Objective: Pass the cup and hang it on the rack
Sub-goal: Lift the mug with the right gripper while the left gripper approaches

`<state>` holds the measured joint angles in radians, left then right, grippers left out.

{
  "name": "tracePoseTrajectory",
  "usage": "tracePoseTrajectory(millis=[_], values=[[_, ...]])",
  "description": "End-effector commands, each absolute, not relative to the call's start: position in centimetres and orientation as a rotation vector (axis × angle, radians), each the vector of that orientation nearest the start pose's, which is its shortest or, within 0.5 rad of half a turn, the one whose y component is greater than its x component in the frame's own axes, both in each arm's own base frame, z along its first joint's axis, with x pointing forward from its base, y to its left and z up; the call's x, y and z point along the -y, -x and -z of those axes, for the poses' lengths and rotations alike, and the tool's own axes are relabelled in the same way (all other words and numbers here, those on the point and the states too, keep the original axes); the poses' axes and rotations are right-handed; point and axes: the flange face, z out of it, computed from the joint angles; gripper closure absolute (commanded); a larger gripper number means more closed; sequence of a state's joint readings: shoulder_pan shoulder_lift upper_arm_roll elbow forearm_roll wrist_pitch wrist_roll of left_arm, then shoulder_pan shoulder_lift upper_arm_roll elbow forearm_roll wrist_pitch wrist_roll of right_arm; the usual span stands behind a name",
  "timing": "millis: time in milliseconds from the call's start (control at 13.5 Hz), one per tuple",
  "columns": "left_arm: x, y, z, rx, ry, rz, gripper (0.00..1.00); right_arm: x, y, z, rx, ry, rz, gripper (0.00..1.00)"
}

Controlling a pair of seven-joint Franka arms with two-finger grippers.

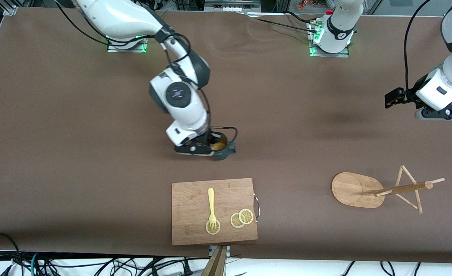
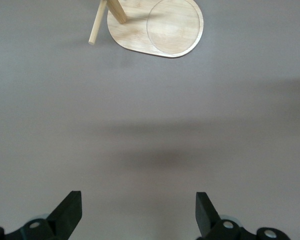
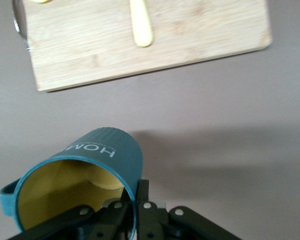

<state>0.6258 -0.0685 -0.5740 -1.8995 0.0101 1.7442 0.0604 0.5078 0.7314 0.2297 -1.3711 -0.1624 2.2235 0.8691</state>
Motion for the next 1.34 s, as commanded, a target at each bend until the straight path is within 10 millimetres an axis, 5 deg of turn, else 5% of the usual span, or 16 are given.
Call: tracePoseTrajectory(millis=[0,223,371,520,742,965,1039,1114,1262], values=[[-1.7,-47.9,-50.9,-0.019,3.089,-0.108,0.00,-51.7,-55.9,-29.1,-0.129,3.051,0.185,1.00],[-4.6,-46.8,-46.3,-0.131,3.162,0.000,0.00,-54.3,-53.4,-28.7,-0.165,3.044,0.176,1.00],[-7.3,-47.7,-44.1,-0.207,3.241,-0.023,0.00,-55.3,-52.4,-27.8,-0.220,3.036,0.160,1.00],[-7.8,-48.4,-42.6,-0.354,3.332,-0.007,0.00,-57.0,-50.8,-27.0,-0.234,3.025,0.148,1.00],[-11.0,-50.3,-39.3,-0.525,3.453,0.016,0.00,-58.8,-48.9,-25.1,-0.275,3.007,0.135,1.00],[-12.5,-51.6,-37.0,-0.777,3.552,0.042,0.00,-59.2,-48.3,-24.6,-0.276,3.004,0.118,1.00],[-12.5,-51.9,-36.1,-0.881,3.556,0.069,0.00,-59.3,-48.2,-24.7,-0.293,2.994,0.095,0.62],[-11.9,-52.2,-34.9,-0.982,3.577,0.114,0.00,-59.3,-48.2,-24.8,-0.289,2.996,0.094,0.02],[-10.3,-52.7,-32.5,-1.196,3.586,0.177,0.00,-59.2,-48.9,-26.2,-0.303,2.986,0.103,0.00]])
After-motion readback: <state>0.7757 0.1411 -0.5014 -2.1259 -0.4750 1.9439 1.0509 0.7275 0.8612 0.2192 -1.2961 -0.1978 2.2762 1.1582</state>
